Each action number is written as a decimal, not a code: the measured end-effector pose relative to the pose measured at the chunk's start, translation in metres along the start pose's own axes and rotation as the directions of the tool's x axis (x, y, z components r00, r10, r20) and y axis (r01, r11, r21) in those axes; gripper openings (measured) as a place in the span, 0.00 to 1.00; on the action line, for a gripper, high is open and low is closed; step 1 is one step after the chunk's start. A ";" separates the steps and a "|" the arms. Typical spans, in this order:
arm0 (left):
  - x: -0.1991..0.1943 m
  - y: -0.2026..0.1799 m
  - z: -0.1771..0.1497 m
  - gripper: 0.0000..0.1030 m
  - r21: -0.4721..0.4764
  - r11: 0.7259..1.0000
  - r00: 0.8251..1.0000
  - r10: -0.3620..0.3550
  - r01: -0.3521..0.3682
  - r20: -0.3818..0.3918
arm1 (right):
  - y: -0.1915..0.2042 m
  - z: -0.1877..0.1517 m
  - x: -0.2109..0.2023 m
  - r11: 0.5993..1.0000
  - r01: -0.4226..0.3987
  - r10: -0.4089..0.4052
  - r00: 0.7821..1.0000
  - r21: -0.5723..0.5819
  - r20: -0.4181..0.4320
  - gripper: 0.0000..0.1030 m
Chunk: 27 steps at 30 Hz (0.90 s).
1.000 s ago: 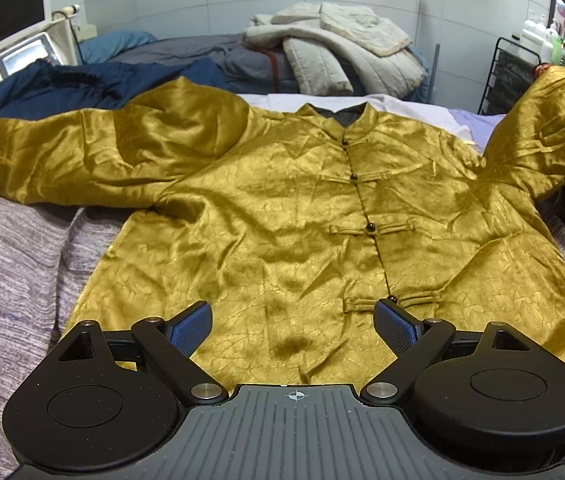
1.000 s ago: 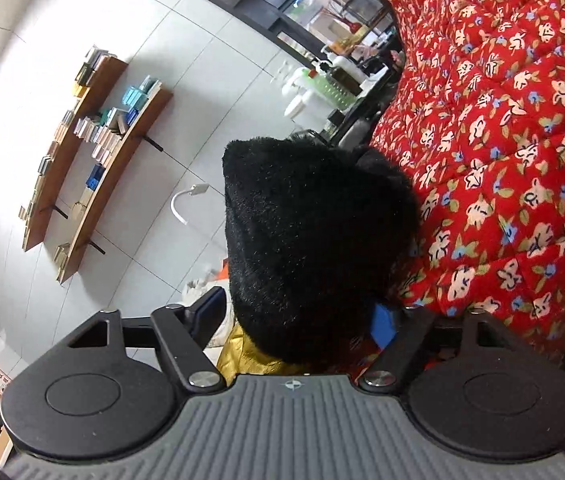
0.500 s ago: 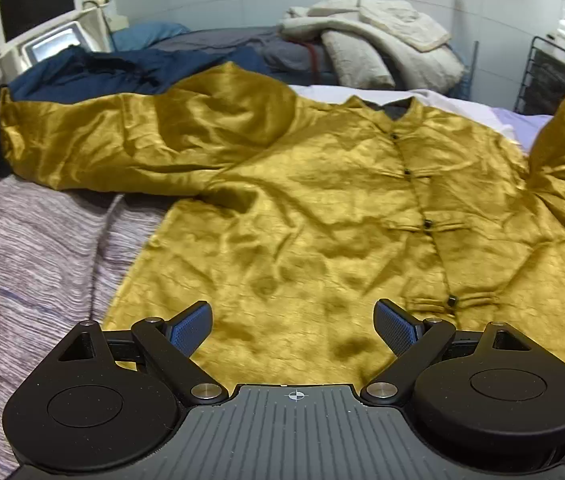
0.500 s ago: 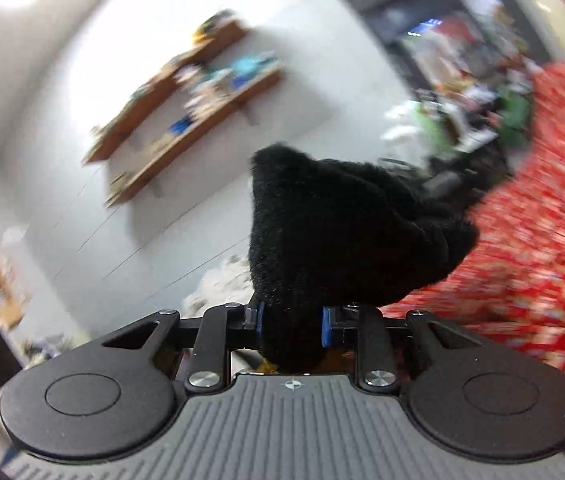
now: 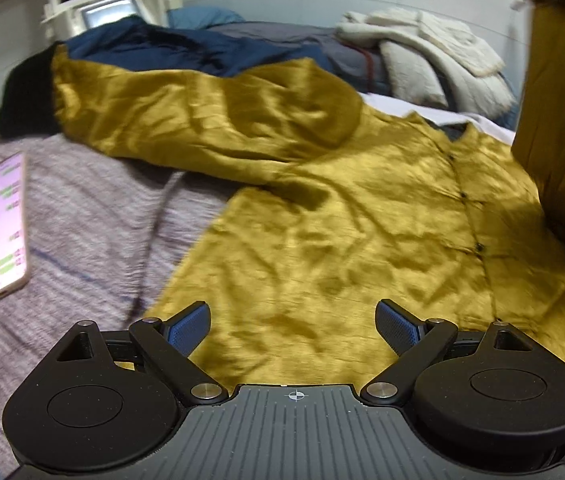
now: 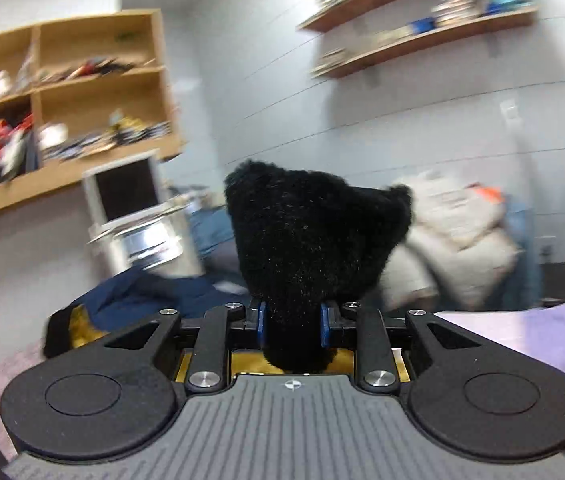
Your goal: Fold large clothes
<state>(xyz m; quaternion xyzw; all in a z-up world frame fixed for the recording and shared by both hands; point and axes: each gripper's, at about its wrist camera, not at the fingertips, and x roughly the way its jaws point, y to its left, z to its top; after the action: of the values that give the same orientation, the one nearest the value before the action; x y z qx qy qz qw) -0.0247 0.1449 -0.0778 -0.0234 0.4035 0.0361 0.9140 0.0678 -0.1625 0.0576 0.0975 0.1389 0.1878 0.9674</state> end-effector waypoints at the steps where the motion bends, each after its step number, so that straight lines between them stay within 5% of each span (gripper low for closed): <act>1: 0.000 0.005 0.001 1.00 -0.012 1.000 1.000 0.011 -0.011 0.000 | 0.015 -0.008 0.015 0.999 -0.031 0.030 0.999 -0.029 -0.035 0.27; 4: 0.001 0.019 0.002 1.00 -0.038 0.998 0.999 0.047 -0.047 -0.001 | 0.056 -0.039 0.053 0.994 -0.078 0.068 0.989 -0.075 -0.131 0.41; 6: 0.003 0.027 0.002 1.00 -0.052 0.997 0.998 0.063 -0.063 -0.010 | 0.072 -0.065 0.075 0.992 -0.088 0.068 0.976 -0.093 -0.208 0.84; 7: 0.004 0.030 0.002 1.00 -0.057 0.996 0.998 0.068 -0.069 -0.015 | 0.076 -0.078 0.079 0.992 -0.089 0.066 0.973 -0.094 -0.222 0.87; 13: 0.009 0.041 0.000 1.00 -0.065 0.994 0.996 0.092 -0.092 -0.006 | 0.054 -0.118 0.058 0.999 -0.032 0.022 0.947 -0.024 -0.321 0.87; 17: 0.014 0.043 0.016 1.00 -0.052 0.997 0.996 0.067 -0.064 0.060 | 0.016 -0.135 0.025 0.990 0.128 -0.138 0.928 -0.051 -0.346 0.89; 21: 0.035 0.036 0.052 1.00 -0.069 0.997 0.997 -0.042 0.047 0.065 | -0.022 -0.156 0.000 0.941 0.316 -0.339 0.859 -0.124 -0.383 0.90; 25: 0.066 0.018 0.077 1.00 -0.061 0.996 0.996 -0.064 0.067 0.055 | -0.051 -0.173 -0.014 0.905 0.409 -0.414 0.792 -0.114 -0.450 0.90; 27: 0.086 0.009 0.084 1.00 -0.050 0.997 0.998 -0.064 0.065 0.016 | -0.059 -0.179 -0.016 0.890 0.437 -0.445 0.777 -0.129 -0.446 0.89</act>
<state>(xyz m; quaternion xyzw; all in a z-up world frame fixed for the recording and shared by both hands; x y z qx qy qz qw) 0.0940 0.1638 -0.0851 -0.0593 0.3947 0.0168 0.9167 0.0191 -0.1977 -0.1214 0.0058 0.3830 -0.0248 0.9234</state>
